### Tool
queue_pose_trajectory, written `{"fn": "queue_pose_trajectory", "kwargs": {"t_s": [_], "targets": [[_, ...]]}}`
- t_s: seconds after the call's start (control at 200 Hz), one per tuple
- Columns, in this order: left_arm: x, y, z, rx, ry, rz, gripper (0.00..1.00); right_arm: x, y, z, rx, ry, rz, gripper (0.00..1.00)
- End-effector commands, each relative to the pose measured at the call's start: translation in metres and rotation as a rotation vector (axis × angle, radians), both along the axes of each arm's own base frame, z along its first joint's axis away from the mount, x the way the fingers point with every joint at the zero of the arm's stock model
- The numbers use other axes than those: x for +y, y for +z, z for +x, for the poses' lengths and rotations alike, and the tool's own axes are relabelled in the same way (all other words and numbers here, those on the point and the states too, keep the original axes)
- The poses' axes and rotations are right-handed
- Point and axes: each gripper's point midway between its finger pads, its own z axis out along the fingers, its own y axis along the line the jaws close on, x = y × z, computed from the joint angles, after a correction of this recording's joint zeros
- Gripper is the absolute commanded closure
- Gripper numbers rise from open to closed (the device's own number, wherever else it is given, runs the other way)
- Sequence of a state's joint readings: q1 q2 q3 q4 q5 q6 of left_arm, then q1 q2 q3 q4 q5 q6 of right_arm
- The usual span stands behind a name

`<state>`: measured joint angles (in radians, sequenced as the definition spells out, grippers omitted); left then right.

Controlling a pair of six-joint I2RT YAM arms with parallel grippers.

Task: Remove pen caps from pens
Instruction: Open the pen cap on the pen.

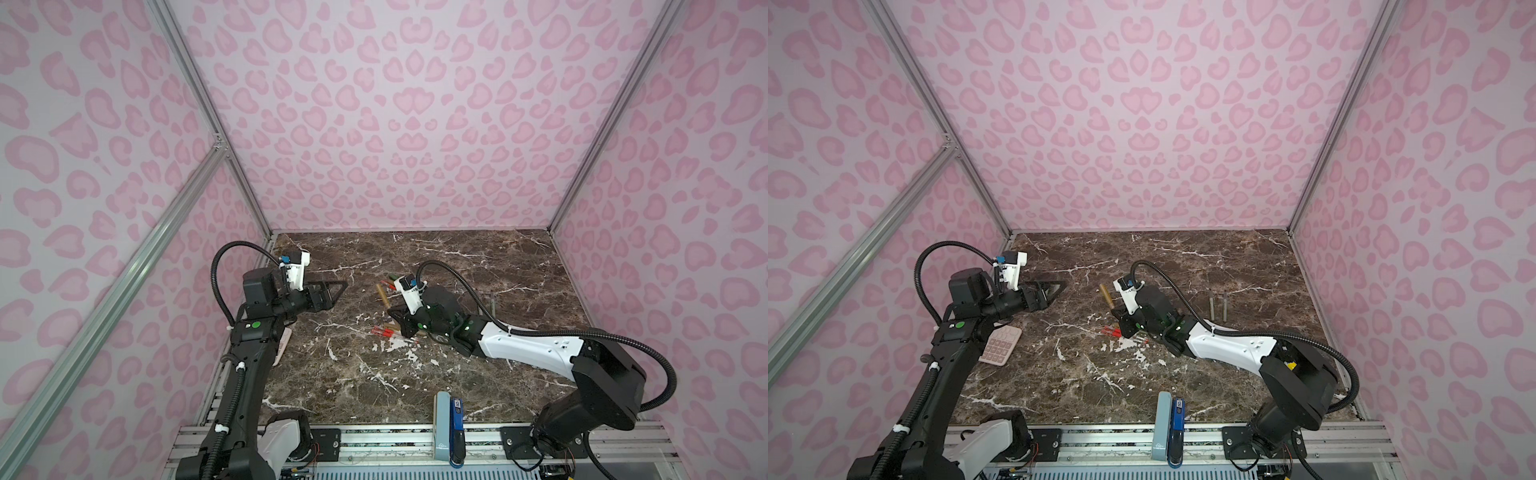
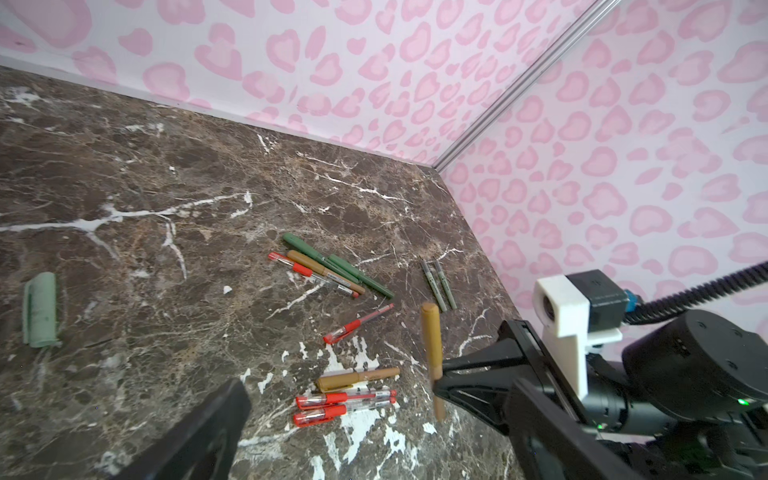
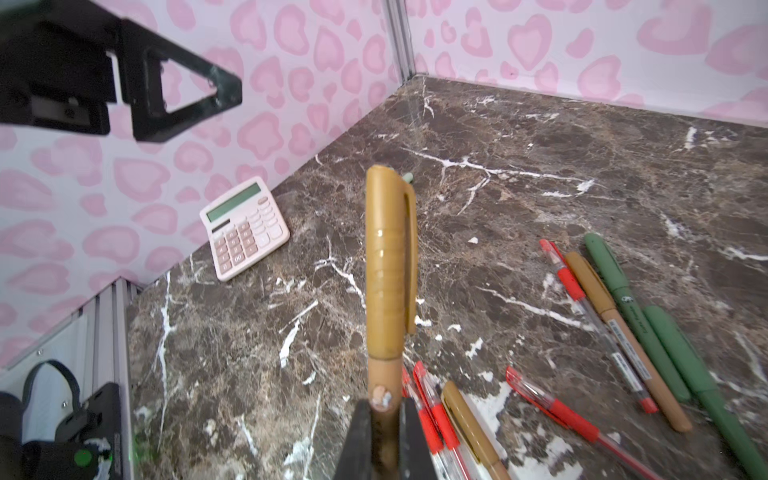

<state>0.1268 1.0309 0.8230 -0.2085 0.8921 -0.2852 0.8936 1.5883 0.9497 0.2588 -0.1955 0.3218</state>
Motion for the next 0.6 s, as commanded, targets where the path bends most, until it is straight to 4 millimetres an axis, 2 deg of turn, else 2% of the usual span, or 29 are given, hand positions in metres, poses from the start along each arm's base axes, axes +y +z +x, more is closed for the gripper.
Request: {"fn": "queue_pose_trajectory", "kwargs": {"t_s": [0.0,0.13,0.265,0.35,0.44,0.595], "targets": [[-0.014,0.013,-0.007,-0.045,-0.085,-0.045,0.00,0.013,0.018,0.008,0.017,-0.053,0.114,1.00],[-0.026,0.010,-0.010,-0.053,-0.144,-0.068,0.00,0.030,0.020,0.001,0.017,-0.025,0.139,1.00],[-0.032,0.009,-0.009,-0.034,-0.152,-0.078,0.02,0.047,0.021,-0.005,0.045,-0.004,0.173,1.00],[-0.034,0.002,-0.007,-0.029,-0.143,-0.064,0.04,0.057,0.023,-0.009,0.038,0.016,0.187,1.00],[-0.034,-0.005,-0.004,-0.011,-0.122,-0.052,0.08,0.065,0.022,-0.010,0.054,0.026,0.191,1.00],[-0.032,-0.014,0.002,0.012,-0.089,-0.035,0.20,0.077,0.031,-0.017,0.041,0.059,0.212,1.00]]}}
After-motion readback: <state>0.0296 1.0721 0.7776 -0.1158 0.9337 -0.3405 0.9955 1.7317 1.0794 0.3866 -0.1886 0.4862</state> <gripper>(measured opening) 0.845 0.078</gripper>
